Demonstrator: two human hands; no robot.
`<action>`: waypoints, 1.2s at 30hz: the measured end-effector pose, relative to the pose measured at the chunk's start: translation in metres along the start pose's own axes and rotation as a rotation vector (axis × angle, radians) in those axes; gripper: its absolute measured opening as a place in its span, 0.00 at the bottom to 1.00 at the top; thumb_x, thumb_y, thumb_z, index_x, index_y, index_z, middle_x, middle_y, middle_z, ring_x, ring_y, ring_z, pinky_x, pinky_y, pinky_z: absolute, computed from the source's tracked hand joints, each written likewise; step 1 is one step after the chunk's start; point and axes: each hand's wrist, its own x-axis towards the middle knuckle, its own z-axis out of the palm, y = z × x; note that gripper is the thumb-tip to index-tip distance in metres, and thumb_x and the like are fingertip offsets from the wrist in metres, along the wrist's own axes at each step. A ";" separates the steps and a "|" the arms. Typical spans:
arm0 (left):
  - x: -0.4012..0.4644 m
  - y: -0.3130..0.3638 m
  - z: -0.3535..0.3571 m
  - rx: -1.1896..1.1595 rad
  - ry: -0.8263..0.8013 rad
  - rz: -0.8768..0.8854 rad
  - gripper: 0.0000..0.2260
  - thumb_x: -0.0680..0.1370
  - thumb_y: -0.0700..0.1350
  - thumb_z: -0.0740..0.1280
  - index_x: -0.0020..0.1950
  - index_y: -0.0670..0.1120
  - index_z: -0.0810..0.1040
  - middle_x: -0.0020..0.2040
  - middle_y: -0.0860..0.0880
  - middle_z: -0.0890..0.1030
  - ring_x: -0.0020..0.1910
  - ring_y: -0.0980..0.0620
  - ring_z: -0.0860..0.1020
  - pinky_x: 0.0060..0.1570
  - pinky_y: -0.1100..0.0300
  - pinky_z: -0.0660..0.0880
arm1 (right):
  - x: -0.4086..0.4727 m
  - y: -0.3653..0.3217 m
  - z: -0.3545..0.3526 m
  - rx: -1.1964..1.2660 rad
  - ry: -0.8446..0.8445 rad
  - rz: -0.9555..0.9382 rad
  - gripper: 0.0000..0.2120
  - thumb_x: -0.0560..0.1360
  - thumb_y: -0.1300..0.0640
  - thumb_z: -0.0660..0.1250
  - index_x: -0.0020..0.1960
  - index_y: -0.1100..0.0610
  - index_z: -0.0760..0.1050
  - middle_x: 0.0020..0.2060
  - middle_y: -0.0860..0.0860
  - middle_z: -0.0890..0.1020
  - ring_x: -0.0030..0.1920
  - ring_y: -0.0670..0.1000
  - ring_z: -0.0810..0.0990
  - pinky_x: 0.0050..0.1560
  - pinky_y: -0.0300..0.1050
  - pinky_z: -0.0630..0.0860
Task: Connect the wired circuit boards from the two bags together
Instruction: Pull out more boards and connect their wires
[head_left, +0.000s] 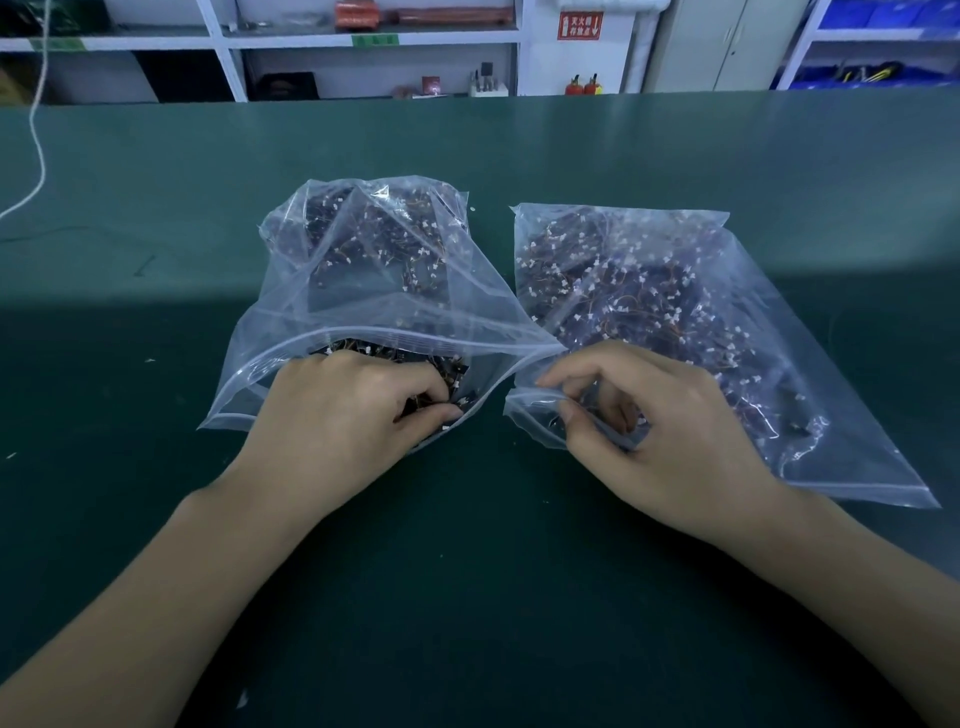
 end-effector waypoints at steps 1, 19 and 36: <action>0.000 0.000 0.000 -0.012 0.010 -0.008 0.05 0.74 0.55 0.77 0.40 0.57 0.85 0.27 0.66 0.57 0.28 0.60 0.64 0.29 0.63 0.67 | 0.000 0.000 0.000 -0.001 0.000 0.002 0.10 0.77 0.60 0.72 0.58 0.50 0.83 0.45 0.39 0.81 0.31 0.53 0.77 0.36 0.50 0.78; -0.007 0.037 0.015 -0.340 0.304 0.009 0.05 0.86 0.52 0.69 0.52 0.53 0.77 0.31 0.57 0.72 0.29 0.62 0.68 0.29 0.60 0.70 | 0.003 -0.001 0.001 0.016 0.016 -0.189 0.12 0.80 0.50 0.76 0.58 0.58 0.86 0.51 0.50 0.85 0.47 0.47 0.82 0.48 0.41 0.79; -0.008 0.041 0.016 -0.478 0.162 0.005 0.11 0.85 0.52 0.69 0.48 0.47 0.83 0.30 0.55 0.77 0.26 0.56 0.73 0.27 0.59 0.70 | 0.004 0.004 0.003 0.023 0.001 -0.248 0.04 0.79 0.61 0.78 0.48 0.60 0.84 0.46 0.46 0.84 0.45 0.41 0.79 0.51 0.40 0.75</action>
